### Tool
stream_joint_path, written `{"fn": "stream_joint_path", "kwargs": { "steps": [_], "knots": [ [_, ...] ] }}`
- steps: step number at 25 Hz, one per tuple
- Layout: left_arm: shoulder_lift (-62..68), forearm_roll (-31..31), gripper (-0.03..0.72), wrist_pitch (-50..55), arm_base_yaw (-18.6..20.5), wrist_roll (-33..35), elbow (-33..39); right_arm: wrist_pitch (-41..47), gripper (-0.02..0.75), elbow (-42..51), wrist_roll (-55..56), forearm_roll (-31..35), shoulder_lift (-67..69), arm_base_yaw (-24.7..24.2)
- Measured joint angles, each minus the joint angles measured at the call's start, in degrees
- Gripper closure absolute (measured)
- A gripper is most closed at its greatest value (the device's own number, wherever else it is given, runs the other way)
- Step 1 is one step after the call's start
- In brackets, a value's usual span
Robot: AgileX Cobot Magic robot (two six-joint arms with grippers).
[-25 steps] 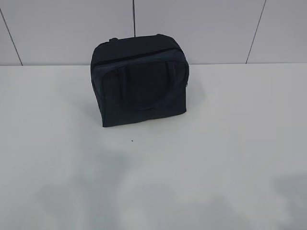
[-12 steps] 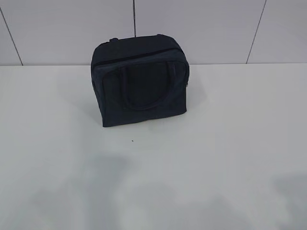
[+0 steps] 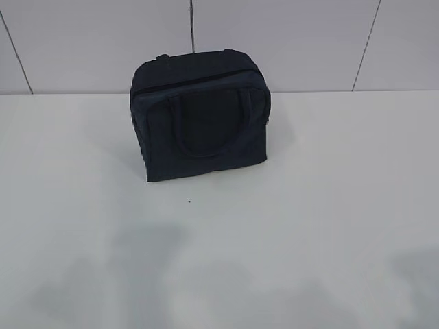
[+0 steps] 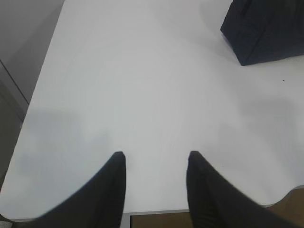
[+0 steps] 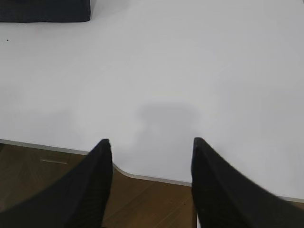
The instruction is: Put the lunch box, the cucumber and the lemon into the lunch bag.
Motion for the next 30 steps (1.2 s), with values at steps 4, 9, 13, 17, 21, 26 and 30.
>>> {"fn": "stream_joint_path", "kwargs": {
  "steps": [4,9,13,17,21,26,30],
  "knots": [
    [0.0,0.0,0.38,0.0,0.9,0.0,0.0,0.0,0.327,0.0,0.0,0.0,0.0,0.0],
    [0.0,0.0,0.379,0.0,4.2,0.0,0.0,0.0,0.327,0.0,0.0,0.0,0.0,0.0],
    [0.0,0.0,0.386,0.0,4.7,0.0,0.0,0.0,0.327,0.0,0.0,0.0,0.0,0.0],
    [0.0,0.0,0.391,0.0,4.7,0.0,0.0,0.0,0.327,0.0,0.0,0.0,0.0,0.0],
    [0.0,0.0,0.405,0.0,4.7,0.0,0.0,0.0,0.327,0.0,0.0,0.0,0.0,0.0],
    [0.0,0.0,0.423,0.0,4.7,0.0,0.0,0.0,0.327,0.0,0.0,0.0,0.0,0.0],
    [0.0,0.0,0.43,0.0,4.7,0.0,0.0,0.0,0.327,0.0,0.0,0.0,0.0,0.0]
  ]
}}
